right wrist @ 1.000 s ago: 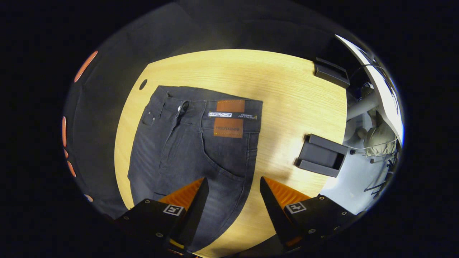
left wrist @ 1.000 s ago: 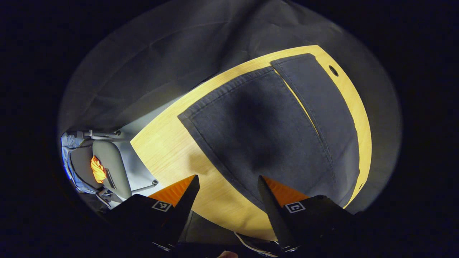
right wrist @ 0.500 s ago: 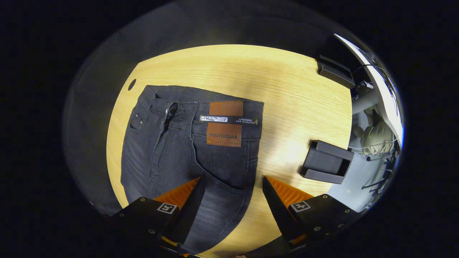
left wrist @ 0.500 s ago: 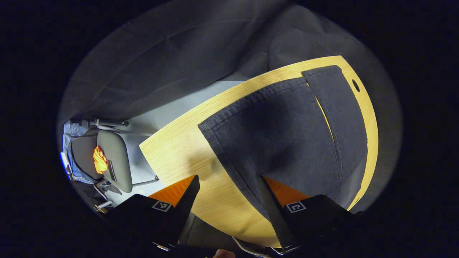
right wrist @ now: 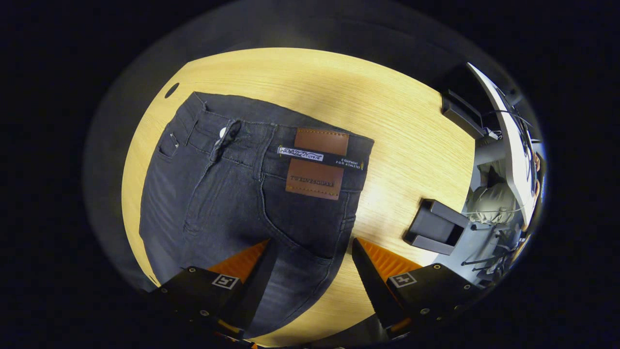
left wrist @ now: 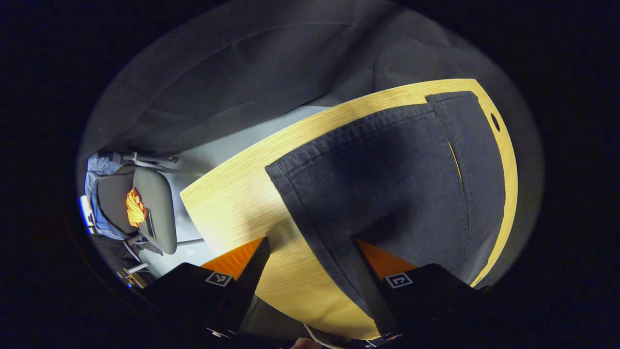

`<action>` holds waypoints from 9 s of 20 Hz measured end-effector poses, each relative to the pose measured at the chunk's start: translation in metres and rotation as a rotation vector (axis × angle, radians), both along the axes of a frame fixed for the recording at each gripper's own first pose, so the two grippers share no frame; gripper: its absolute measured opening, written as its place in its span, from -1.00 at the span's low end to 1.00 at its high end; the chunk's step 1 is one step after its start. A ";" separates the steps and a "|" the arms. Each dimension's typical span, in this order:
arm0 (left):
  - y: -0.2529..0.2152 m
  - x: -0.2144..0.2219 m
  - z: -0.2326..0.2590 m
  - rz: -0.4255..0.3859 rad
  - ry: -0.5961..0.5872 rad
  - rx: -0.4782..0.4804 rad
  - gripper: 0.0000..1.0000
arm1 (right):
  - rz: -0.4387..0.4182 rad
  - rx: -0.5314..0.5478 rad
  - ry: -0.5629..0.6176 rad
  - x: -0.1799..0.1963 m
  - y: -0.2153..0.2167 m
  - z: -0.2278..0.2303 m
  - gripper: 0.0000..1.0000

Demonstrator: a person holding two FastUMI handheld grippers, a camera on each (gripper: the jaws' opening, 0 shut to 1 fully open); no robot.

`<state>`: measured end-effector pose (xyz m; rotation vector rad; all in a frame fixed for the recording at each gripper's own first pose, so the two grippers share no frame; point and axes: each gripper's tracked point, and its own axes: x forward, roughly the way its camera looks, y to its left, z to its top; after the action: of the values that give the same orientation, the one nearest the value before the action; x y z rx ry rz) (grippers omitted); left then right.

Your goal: Grasp the waist and the cuffs of the jeans and fold them to make the two legs overlap; first hold the waist and fold one-third of the jeans toward the cuffs, then hold the cuffs and fold the remaining one-third in the same direction to finish folding.

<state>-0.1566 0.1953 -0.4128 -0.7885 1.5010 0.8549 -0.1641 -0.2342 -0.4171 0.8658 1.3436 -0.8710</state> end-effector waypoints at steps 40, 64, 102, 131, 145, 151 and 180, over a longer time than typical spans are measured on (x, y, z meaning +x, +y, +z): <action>-0.013 0.160 0.078 -0.212 -0.550 -0.110 -0.98 | -0.087 0.225 -0.460 0.090 0.012 0.094 -0.89; -0.006 0.348 0.039 -0.435 -0.485 0.134 -0.99 | -0.012 0.246 -0.457 0.246 0.002 0.070 -0.90; -0.100 0.240 0.154 -0.529 -0.673 0.157 0.94 | -0.075 0.101 -0.424 0.195 -0.078 0.000 0.93; -0.176 0.202 0.198 -0.490 -0.957 -0.075 0.94 | 0.280 -0.208 -0.722 0.227 -0.004 0.125 -0.69; -0.133 0.201 0.200 -0.408 -1.006 -0.116 0.94 | 0.575 -0.237 -0.811 0.242 0.114 0.177 -0.70; -0.115 0.203 0.191 -0.393 -0.994 -0.120 0.94 | 0.786 -0.235 -0.805 0.241 0.188 0.170 -0.70; -0.024 0.189 0.127 -0.282 -0.830 -0.136 0.94 | 0.968 0.122 -0.752 0.217 0.404 0.122 0.34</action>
<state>0.0325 0.1708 -0.2862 -0.8598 0.8905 0.1571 0.0532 0.1702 -0.2952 0.4423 0.9492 0.2857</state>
